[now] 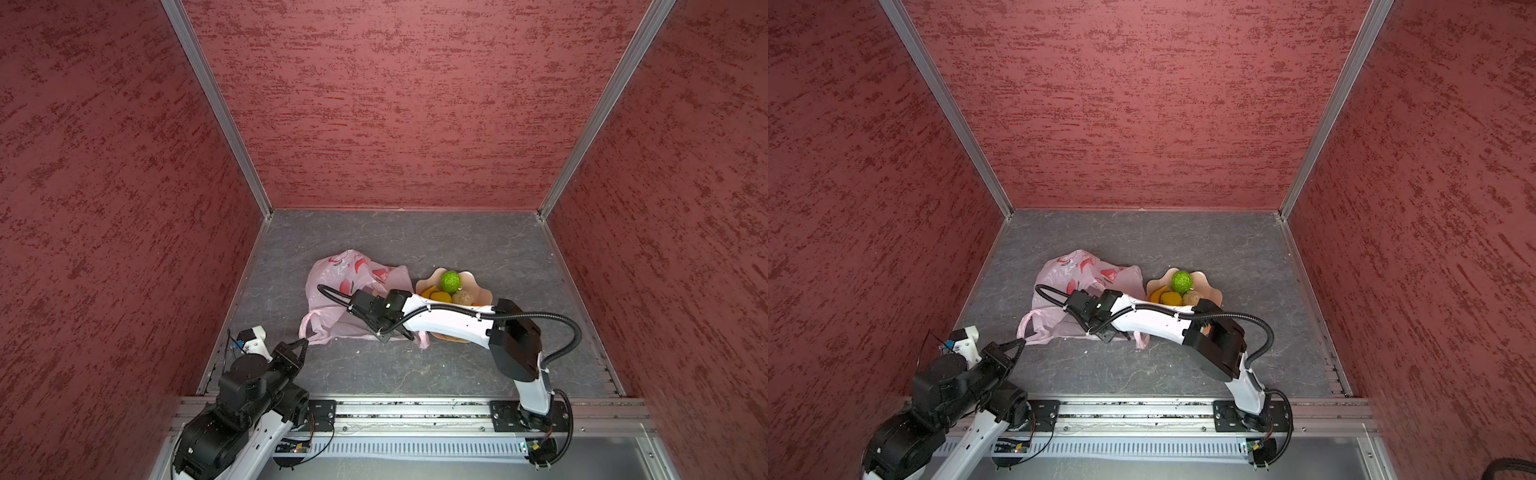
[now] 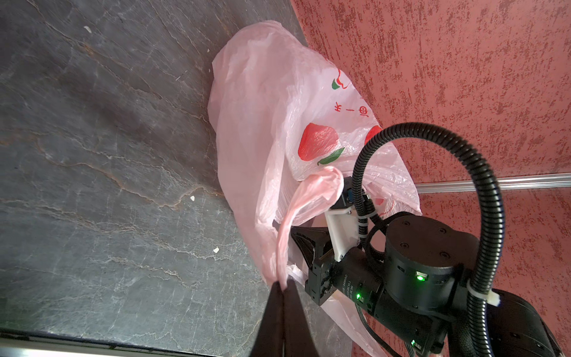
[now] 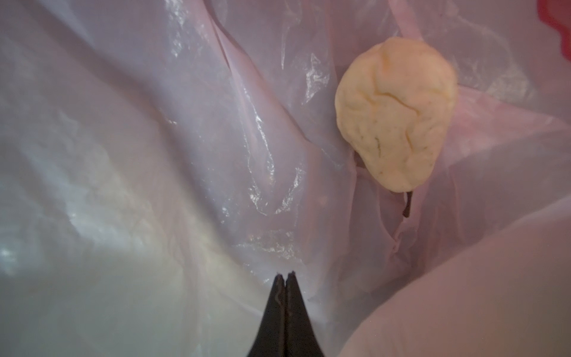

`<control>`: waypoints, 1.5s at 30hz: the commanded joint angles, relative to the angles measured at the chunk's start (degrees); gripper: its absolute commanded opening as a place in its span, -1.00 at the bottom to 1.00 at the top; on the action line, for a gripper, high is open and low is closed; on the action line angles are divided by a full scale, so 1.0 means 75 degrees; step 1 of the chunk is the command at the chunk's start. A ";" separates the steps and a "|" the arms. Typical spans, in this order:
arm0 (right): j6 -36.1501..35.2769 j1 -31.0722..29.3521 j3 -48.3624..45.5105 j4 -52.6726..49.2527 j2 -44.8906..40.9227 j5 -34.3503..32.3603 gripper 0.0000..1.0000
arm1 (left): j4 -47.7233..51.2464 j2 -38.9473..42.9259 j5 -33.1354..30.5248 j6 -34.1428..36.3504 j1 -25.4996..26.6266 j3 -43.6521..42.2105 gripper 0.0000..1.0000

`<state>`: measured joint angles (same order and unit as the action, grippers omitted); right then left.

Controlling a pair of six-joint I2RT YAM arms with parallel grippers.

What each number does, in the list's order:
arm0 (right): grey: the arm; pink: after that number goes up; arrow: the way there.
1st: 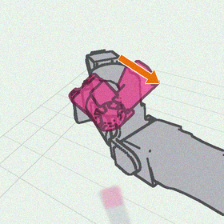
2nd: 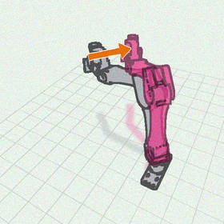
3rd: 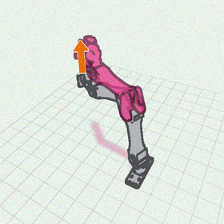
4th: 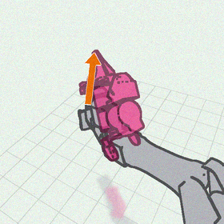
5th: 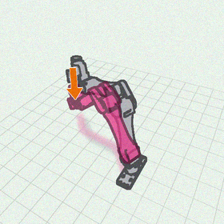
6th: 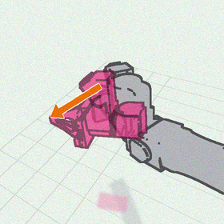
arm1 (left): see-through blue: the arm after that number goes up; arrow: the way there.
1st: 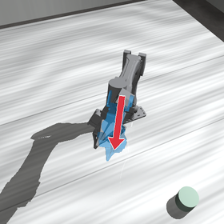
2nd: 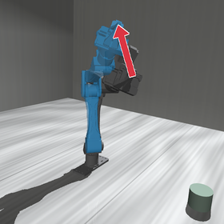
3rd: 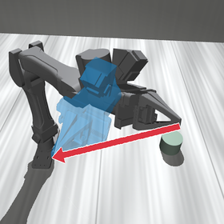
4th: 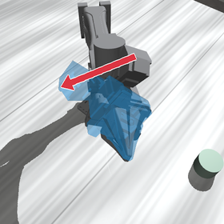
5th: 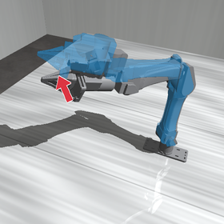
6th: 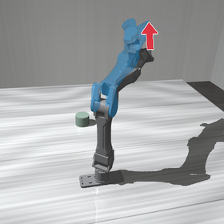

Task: Take the fake fruits out of the plastic bag

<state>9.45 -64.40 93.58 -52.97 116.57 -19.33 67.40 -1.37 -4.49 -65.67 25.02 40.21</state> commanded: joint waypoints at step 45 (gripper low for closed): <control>0.2241 0.1262 0.1956 0.1025 0.1220 -0.0370 -0.17 | 0.1241 0.0123 0.2630 0.1676 -0.2564 0.0145 -1.00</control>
<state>24.77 -55.70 105.80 -46.41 124.92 -21.98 76.31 -1.32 13.10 -55.31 6.72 41.80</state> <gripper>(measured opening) 0.407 0.056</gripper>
